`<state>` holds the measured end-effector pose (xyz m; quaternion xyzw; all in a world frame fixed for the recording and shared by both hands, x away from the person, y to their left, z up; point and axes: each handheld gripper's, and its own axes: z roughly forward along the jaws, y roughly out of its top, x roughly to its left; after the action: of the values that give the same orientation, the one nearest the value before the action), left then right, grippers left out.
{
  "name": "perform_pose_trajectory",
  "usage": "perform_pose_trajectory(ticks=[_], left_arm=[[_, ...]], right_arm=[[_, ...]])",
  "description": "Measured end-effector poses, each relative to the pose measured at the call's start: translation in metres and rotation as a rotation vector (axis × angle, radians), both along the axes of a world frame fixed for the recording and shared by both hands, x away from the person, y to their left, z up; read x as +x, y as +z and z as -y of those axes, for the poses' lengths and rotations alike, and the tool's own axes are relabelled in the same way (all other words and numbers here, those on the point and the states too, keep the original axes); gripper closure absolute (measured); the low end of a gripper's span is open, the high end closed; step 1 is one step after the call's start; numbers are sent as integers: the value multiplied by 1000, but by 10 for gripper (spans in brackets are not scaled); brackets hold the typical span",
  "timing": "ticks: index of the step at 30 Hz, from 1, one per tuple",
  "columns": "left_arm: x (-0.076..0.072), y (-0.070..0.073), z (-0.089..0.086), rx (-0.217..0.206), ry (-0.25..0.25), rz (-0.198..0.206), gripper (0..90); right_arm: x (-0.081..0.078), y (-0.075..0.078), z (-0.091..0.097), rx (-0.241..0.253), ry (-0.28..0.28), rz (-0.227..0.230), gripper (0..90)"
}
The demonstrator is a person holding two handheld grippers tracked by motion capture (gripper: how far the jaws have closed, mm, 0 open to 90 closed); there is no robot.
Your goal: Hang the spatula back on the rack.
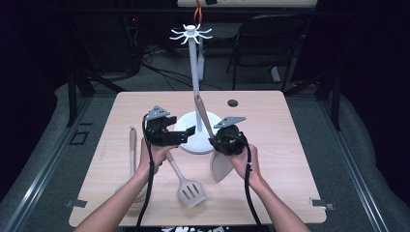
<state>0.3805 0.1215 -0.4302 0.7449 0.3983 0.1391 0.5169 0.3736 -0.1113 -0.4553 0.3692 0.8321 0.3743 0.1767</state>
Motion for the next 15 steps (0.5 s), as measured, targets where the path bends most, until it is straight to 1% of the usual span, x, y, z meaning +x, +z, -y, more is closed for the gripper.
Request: perform_pose_trajectory(ticks=[1, 2, 5, 7, 9, 10, 12, 13, 14, 15], left_arm=[[0, 1, 1, -1, -3, -5, 153], [0, 1, 2, -10, -10, -2, 165], [0, 2, 8, -24, -27, 5, 210], [-1, 0, 14, -21, -42, 8, 244], [-2, -1, 19, -18, -54, 11, 282], [-2, -1, 22, -24, -61, 15, 302], [-2, -2, 27, -24, -75, 18, 351], [-2, -2, 31, -27, -89, 23, 389], [-2, -3, 33, -26, -94, 23, 389], [-2, -3, 36, -28, -102, 26, 408]], right_arm=[[0, 0, 0, 0, 0, 0, 785], [0, 0, 0, -8, 3, -1, 786], [0, -1, -2, 1, 0, 6, 785], [-1, -1, -3, 4, 0, 2, 785], [-2, 0, -3, 19, 0, 14, 786], [-2, 0, -3, 19, 0, 20, 786], [-4, 2, -3, 19, -1, 27, 786], [-5, 4, -3, 20, -3, 36, 786], [-5, 4, -3, 20, -3, 36, 786], [-5, 5, -3, 14, 1, 36, 786]])
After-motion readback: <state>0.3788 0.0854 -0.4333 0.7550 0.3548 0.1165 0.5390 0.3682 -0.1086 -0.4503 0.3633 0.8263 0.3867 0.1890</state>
